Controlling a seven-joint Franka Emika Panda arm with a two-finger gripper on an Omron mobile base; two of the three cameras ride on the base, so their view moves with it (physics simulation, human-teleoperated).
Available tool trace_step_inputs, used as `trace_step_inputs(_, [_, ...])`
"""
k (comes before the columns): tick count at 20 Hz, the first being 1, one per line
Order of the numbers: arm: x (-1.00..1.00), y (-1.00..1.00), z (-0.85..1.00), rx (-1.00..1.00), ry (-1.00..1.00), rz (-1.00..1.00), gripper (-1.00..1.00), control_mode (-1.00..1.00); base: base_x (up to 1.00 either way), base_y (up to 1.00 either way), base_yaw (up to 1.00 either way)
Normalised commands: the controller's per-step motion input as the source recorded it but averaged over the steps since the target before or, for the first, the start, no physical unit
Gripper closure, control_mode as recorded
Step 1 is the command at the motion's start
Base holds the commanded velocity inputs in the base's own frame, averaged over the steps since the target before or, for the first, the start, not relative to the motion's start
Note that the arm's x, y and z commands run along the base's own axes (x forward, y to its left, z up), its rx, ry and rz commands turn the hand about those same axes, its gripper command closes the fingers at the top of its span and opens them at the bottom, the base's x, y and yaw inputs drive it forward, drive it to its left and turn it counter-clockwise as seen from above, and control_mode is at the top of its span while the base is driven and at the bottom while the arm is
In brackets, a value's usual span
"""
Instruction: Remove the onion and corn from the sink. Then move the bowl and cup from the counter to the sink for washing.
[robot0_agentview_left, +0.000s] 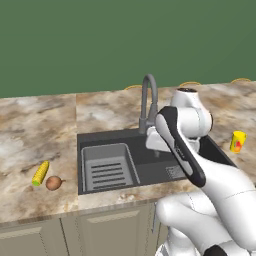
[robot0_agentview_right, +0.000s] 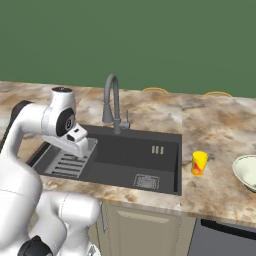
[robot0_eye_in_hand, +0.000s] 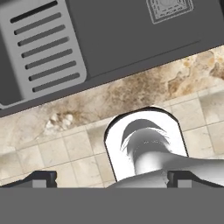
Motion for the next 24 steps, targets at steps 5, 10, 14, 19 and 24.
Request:
trace_step_inputs(5, [-0.03,-0.53,0.09,-0.01,0.01,0.0,-1.0,-1.0,0.0,0.0,0.0])
trace_step_inputs(10, [-0.02,-0.54,0.09,-0.01,0.0,0.0,-1.0,-1.0,0.0,0.0,0.0])
trace_step_inputs(14, [0.0,-0.51,0.08,-0.02,0.01,0.0,-1.0,-1.0,0.0,0.0,0.0])
trace_step_inputs(19, [0.0,-0.5,0.09,-0.03,0.0,0.0,-1.0,-1.0,0.0,0.0,0.0])
trace_step_inputs(24, [0.0,-0.45,0.08,-0.04,0.0,0.01,-1.0,-1.0,0.0,0.0,0.0])
